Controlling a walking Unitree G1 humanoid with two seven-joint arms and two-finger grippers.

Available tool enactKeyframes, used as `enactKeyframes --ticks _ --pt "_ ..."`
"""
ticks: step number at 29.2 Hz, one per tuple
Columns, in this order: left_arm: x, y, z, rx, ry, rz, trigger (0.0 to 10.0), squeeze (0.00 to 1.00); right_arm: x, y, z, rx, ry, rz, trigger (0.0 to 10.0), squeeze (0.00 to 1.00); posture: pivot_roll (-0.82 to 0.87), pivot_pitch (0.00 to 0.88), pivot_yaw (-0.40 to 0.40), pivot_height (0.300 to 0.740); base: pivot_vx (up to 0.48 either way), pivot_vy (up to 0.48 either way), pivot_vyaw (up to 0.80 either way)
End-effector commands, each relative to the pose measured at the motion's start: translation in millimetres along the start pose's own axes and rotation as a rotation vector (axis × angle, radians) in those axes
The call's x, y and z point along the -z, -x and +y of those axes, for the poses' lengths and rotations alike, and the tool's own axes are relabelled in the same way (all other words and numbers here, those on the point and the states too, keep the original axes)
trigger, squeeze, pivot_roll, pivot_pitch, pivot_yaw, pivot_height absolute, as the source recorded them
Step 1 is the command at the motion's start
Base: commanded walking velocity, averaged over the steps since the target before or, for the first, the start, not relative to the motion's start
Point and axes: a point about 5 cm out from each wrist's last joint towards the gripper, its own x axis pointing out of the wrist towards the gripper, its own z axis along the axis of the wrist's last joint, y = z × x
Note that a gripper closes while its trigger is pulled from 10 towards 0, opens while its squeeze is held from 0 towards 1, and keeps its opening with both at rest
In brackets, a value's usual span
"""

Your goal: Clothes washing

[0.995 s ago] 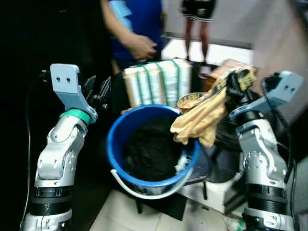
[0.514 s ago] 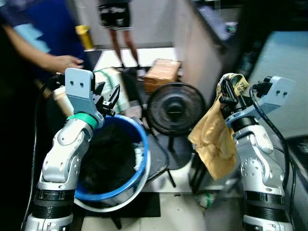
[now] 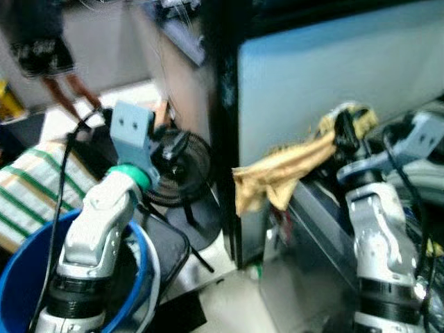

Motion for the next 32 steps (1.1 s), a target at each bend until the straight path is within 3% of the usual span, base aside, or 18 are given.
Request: enactKeyframes --ticks 1,11,12,15,21,32 --pt "-4 0.8 7.6 -0.027 -0.002 -0.005 10.0 0.00 -18 -11.9 15.5 -0.040 -0.001 -0.077 10.0 0.00 0.11 0.000 0.159 0.740 0.000 0.000 -0.80" --pt "-8 0.1 10.1 -0.039 0.000 -0.012 10.0 0.00 -38 -31.5 19.6 -0.039 0.098 -0.135 10.0 0.00 0.11 0.000 0.152 0.740 0.000 0.000 -0.80" --pt "-13 -0.6 9.9 -0.034 -0.007 -0.029 10.0 0.00 -48 -41.1 26.1 -0.060 0.132 -0.162 10.0 0.00 0.11 0.000 0.141 0.740 0.000 0.000 -0.80" --pt "-14 0.6 9.9 -0.037 -0.002 -0.037 10.0 0.00 -55 -47.7 34.4 -0.094 0.156 -0.171 10.0 0.00 0.11 0.000 0.141 0.740 0.000 0.000 -0.80" --pt "-12 4.0 9.6 -0.046 0.009 -0.031 10.0 0.00 -50 -54.4 48.1 -0.155 0.191 -0.121 10.0 0.00 0.11 0.000 0.127 0.740 0.000 0.000 -0.80" --pt "-13 5.1 10.8 -0.064 0.030 -0.047 10.0 0.00 -40 -56.2 46.7 -0.170 0.225 -0.053 10.0 0.00 0.11 0.000 0.109 0.740 0.000 0.000 -0.80"
